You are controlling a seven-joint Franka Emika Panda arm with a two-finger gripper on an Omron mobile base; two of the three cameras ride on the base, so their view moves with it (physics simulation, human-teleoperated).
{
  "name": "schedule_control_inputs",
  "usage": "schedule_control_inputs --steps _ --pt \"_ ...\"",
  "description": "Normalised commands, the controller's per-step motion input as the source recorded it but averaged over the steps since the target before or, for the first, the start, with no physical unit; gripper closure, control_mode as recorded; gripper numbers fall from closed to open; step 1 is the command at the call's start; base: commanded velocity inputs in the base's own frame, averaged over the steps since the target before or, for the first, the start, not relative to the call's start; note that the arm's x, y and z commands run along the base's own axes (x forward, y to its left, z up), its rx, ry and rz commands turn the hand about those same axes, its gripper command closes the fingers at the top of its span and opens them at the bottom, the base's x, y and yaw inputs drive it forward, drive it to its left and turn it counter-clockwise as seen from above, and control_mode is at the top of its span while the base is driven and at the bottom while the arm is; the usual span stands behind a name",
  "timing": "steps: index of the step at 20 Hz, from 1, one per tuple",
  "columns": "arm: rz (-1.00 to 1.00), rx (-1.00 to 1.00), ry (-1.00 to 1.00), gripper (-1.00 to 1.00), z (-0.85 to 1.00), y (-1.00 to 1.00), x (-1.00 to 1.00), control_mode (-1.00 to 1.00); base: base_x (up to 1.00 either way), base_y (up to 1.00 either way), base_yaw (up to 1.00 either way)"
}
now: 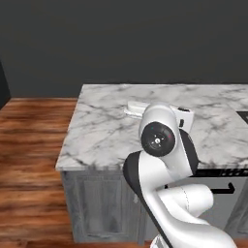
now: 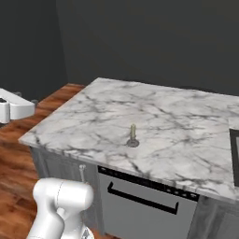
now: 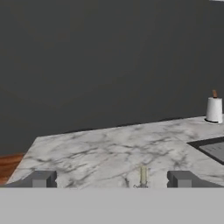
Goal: Pick the candle and candle from the dining table and place them in the open cabinet. Close the cabinet after placing the objects.
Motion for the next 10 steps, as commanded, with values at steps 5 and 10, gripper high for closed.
schedule_control_inputs --steps 5,10 --pt "0.0 0.0 0.0 -1.0 0.0 0.0 0.0 1.0 0.58 0.07 -0.16" --pt "0.0 0.0 0.0 -1.0 0.0 0.0 0.0 1.0 0.65 0.1 -0.16"
